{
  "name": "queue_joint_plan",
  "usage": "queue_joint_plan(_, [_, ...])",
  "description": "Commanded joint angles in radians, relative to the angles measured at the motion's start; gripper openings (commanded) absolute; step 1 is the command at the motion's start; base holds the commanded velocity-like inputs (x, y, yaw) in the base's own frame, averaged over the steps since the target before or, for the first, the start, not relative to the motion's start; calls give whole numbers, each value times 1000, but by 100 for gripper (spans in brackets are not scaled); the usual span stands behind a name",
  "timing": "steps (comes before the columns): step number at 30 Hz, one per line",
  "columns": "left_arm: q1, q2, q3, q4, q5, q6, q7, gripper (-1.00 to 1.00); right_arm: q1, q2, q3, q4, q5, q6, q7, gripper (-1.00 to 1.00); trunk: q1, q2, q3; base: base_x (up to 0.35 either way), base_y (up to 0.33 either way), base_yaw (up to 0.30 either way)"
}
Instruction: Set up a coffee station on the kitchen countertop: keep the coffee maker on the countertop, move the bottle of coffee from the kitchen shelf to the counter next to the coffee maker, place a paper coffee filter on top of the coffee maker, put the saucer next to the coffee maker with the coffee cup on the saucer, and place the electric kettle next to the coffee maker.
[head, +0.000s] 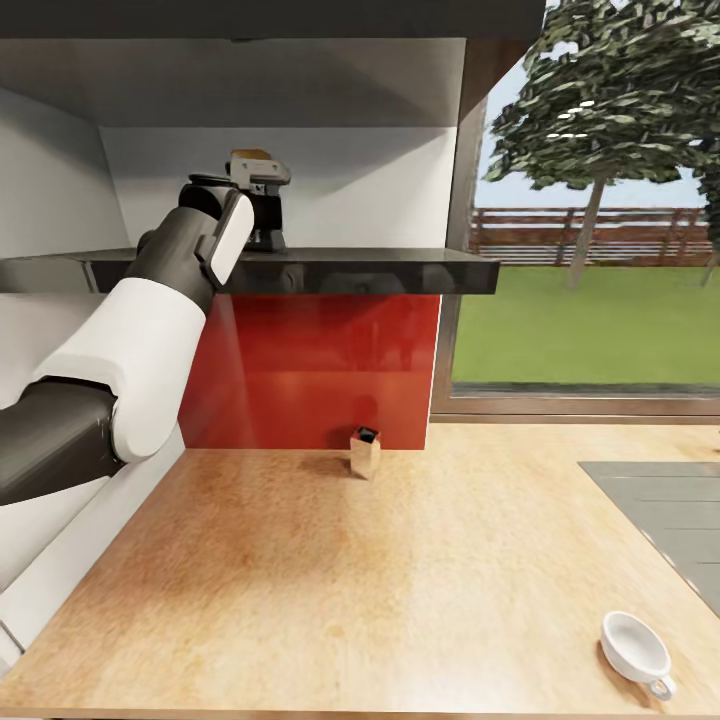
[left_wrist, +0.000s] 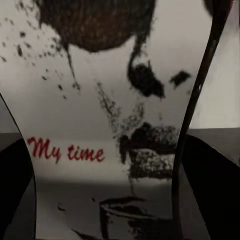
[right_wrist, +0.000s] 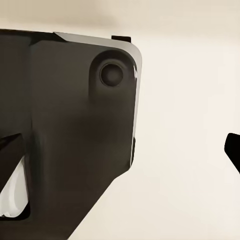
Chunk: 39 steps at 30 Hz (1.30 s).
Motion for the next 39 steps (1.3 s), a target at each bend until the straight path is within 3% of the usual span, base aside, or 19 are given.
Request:
queue_joint_plan(1, [0,0,-4,-2,4,4,6,-100,0,0,8,-1,-11,-2,1,100,0,-1,-1,0,0,0])
queue_joint_plan(27, [1,3,-3,-7,13,8,-5,-100,0,2,7,-6,-14,-2,3,100,0,-1,-1,0,0,-2])
queue_joint_plan(39, [1,0,-4,-11,8,9,0,-100,0,3,5,-8,-14,-2,5,100,0,-1,-1,0,-33,-250])
